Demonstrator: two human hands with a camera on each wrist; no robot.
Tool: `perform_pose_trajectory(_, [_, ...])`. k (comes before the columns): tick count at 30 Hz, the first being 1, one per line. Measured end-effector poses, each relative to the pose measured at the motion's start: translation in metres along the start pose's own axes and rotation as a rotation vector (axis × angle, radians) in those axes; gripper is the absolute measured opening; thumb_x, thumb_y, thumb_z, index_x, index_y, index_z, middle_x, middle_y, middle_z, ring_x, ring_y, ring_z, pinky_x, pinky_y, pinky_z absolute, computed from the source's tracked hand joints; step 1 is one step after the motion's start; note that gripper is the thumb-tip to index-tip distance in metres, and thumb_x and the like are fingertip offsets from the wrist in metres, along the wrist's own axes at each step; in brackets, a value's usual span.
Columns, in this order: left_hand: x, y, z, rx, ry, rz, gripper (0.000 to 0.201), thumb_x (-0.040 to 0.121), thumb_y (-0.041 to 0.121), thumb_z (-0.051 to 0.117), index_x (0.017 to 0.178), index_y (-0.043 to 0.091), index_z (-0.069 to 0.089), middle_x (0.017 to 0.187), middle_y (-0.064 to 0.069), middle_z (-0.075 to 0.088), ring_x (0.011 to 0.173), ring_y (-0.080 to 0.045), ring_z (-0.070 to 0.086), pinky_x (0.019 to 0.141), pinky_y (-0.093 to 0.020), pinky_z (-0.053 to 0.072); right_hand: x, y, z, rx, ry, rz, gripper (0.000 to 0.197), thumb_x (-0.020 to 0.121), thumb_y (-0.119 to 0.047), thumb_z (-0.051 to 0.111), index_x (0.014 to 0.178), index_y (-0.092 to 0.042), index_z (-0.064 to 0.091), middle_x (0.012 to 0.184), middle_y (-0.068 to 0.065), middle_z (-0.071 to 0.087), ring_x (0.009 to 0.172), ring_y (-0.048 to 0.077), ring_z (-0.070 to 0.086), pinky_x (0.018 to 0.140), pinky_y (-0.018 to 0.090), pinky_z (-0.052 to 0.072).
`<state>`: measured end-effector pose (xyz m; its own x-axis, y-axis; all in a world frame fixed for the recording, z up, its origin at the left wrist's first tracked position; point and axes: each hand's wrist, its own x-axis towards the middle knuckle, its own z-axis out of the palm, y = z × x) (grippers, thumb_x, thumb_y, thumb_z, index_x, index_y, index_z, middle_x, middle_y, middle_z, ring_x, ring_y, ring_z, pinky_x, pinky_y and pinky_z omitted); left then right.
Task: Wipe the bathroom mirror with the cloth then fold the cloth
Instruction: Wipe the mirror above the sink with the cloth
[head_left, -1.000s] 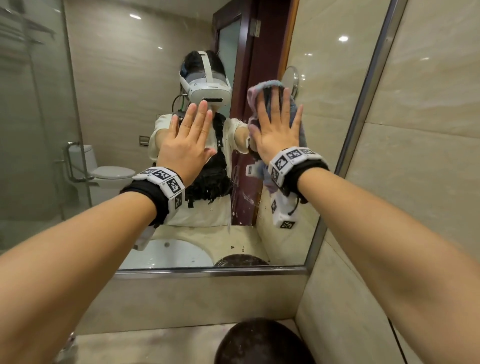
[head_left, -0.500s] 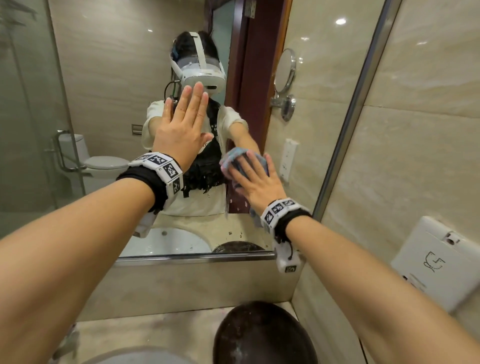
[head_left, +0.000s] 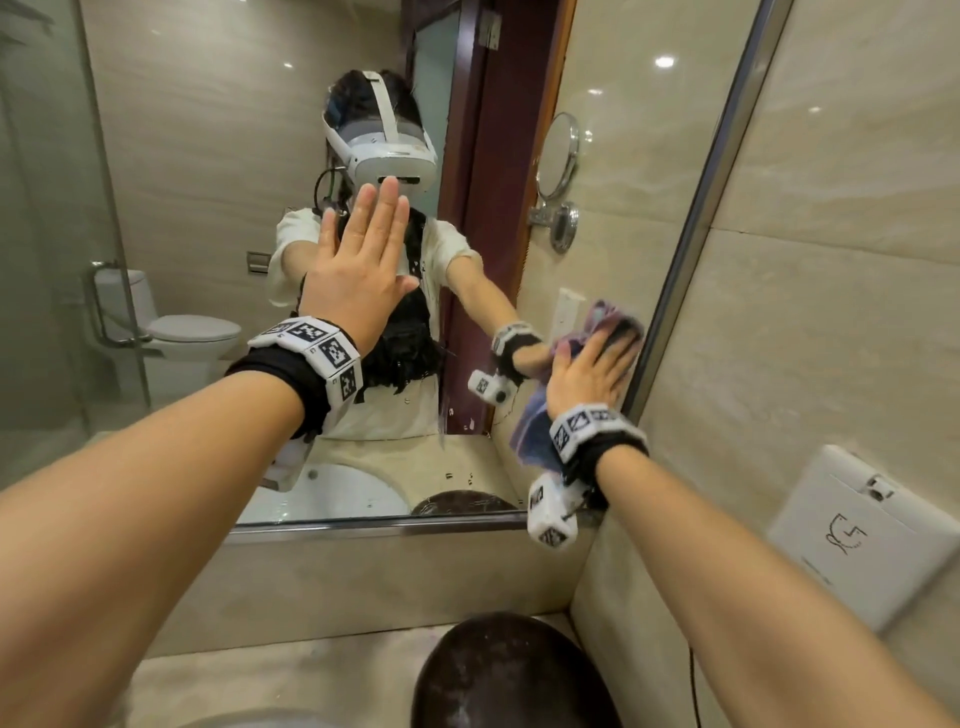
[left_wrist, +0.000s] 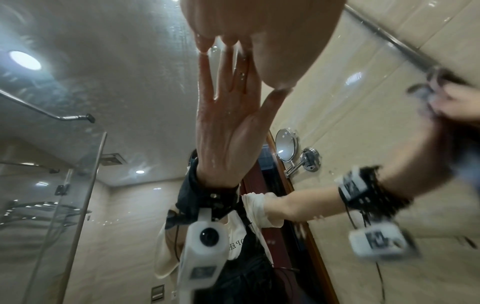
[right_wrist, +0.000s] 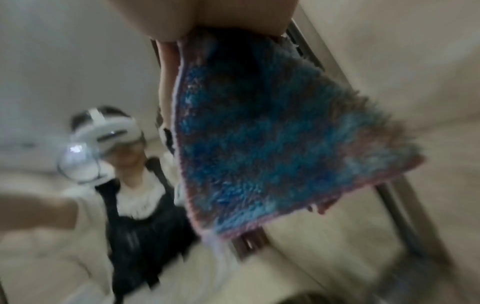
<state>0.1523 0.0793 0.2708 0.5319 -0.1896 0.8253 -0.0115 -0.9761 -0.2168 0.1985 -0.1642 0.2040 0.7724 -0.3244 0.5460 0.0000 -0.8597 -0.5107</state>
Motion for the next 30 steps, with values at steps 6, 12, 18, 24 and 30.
perform_pose_trajectory(6, [0.0,-0.001,0.001,0.002,0.018,-0.006,0.072,0.089,0.045,0.014,0.146,0.003,0.001,0.156,-0.017,0.011,0.143,-0.033,0.012,0.113,-0.053,0.015,-0.024,0.022,0.016,-0.146,-0.077,-0.106,0.08,0.096,-0.044,0.038,0.149,-0.005,-0.006,0.155,0.028,-0.003,0.145,0.041,-0.005,0.118,0.047,0.004])
perform_pose_trajectory(12, [0.0,0.0,-0.002,0.015,-0.009,-0.012,0.071,0.091,0.045,0.016,0.145,0.003,-0.004,0.156,-0.017,0.008,0.144,-0.033,0.009,0.114,-0.054,0.016,0.045,-0.041,-0.055,-0.212,0.077,-0.36,0.075,0.097,-0.045,0.032,0.149,-0.012,-0.012,0.157,0.019,-0.011,0.146,0.035,-0.009,0.118,0.05,-0.001])
perform_pose_trajectory(18, [-0.015,-0.016,-0.014,0.018,0.021,0.009,0.066,0.099,0.042,0.028,0.148,0.007,0.004,0.157,-0.013,0.002,0.145,-0.026,0.002,0.117,-0.039,-0.002,0.07,-0.11,-0.091,-0.27,0.131,-0.55,0.072,0.097,-0.044,0.035,0.151,-0.017,-0.005,0.158,0.016,-0.008,0.146,0.035,-0.009,0.117,0.055,0.003])
perform_pose_trajectory(24, [-0.066,-0.022,-0.012,-0.064,-0.05,-0.149,0.063,0.097,0.039,0.023,0.148,0.004,0.007,0.157,-0.015,0.005,0.145,-0.026,0.006,0.117,-0.04,0.008,0.003,-0.11,-0.034,-0.347,-0.034,-0.865,0.066,0.098,-0.044,0.028,0.15,-0.021,-0.005,0.159,0.012,-0.01,0.146,0.033,-0.013,0.112,0.054,-0.016])
perform_pose_trajectory(30, [-0.117,-0.017,0.0,-0.06,-0.128,-0.115,0.065,0.093,0.037,0.025,0.145,-0.001,0.015,0.154,-0.018,0.018,0.142,-0.028,0.02,0.114,-0.037,0.008,-0.088,-0.032,0.059,-0.748,-0.283,-1.249,0.077,0.068,-0.043,0.071,0.138,-0.025,0.046,0.145,0.002,0.046,0.139,0.028,0.032,0.111,0.054,-0.007])
